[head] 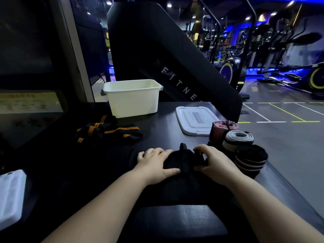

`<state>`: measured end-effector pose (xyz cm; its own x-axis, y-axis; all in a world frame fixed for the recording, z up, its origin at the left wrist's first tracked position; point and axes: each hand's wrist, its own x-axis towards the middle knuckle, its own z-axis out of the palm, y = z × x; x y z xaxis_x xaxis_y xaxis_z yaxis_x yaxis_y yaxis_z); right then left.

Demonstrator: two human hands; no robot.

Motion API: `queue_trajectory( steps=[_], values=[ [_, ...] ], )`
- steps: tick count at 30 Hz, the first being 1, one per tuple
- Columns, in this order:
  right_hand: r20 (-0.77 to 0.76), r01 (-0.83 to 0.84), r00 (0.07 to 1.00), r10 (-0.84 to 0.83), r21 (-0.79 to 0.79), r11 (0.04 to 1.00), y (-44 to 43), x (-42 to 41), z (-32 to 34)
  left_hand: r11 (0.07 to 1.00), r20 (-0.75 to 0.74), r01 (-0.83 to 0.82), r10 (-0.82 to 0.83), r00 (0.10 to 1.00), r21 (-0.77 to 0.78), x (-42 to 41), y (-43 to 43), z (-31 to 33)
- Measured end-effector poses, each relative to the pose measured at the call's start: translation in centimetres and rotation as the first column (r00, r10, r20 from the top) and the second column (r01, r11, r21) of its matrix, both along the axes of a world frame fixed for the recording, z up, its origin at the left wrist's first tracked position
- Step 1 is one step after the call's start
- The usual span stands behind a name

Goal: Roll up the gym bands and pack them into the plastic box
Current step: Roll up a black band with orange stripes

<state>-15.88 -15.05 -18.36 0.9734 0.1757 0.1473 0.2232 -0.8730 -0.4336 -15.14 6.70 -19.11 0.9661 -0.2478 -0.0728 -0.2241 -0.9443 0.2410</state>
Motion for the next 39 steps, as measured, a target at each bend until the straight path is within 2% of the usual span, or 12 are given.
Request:
queue_trajectory(
  steps=[9,18,25,29,32,35,37,39],
  values=[
    [-0.001,0.102,0.995,-0.102,-0.01,0.995,-1.1,-0.3,0.4,0.997,0.087,-0.063,0.059,0.994,0.044,-0.3,-0.9,-0.1],
    [-0.035,0.131,0.989,-0.141,-0.206,0.97,-1.1,-1.0,0.9,0.989,0.063,-0.071,0.063,0.996,0.128,-0.2,0.0,-0.1],
    [-0.042,0.153,0.982,-0.185,-0.402,0.903,-0.5,-0.9,1.2,0.985,0.042,-0.056,0.05,0.998,0.162,-0.6,0.2,0.0],
    [0.08,0.164,0.986,-0.143,-0.501,0.85,0.7,-0.6,1.2,0.989,0.039,-0.047,0.042,0.998,0.142,-0.7,0.1,-0.4],
    [0.211,0.067,0.977,0.033,-0.451,0.89,1.9,-0.5,1.1,0.994,0.048,-0.04,0.035,0.998,0.099,-0.7,0.1,-0.6],
    [0.103,-0.051,0.991,0.084,-0.285,0.957,3.5,-0.7,0.1,0.999,0.087,-0.03,0.027,0.996,0.03,-0.7,-0.1,-0.8],
    [0.038,-0.07,0.996,0.081,-0.235,0.97,3.7,-0.4,-1.0,1.0,0.119,-0.02,0.018,0.993,0.012,-0.7,-0.3,-0.7],
    [0.034,-0.053,0.998,0.061,-0.199,0.979,3.3,-0.1,-1.8,1.0,0.125,-0.009,0.007,0.992,0.016,-0.8,-0.3,-0.6]
  ],
)
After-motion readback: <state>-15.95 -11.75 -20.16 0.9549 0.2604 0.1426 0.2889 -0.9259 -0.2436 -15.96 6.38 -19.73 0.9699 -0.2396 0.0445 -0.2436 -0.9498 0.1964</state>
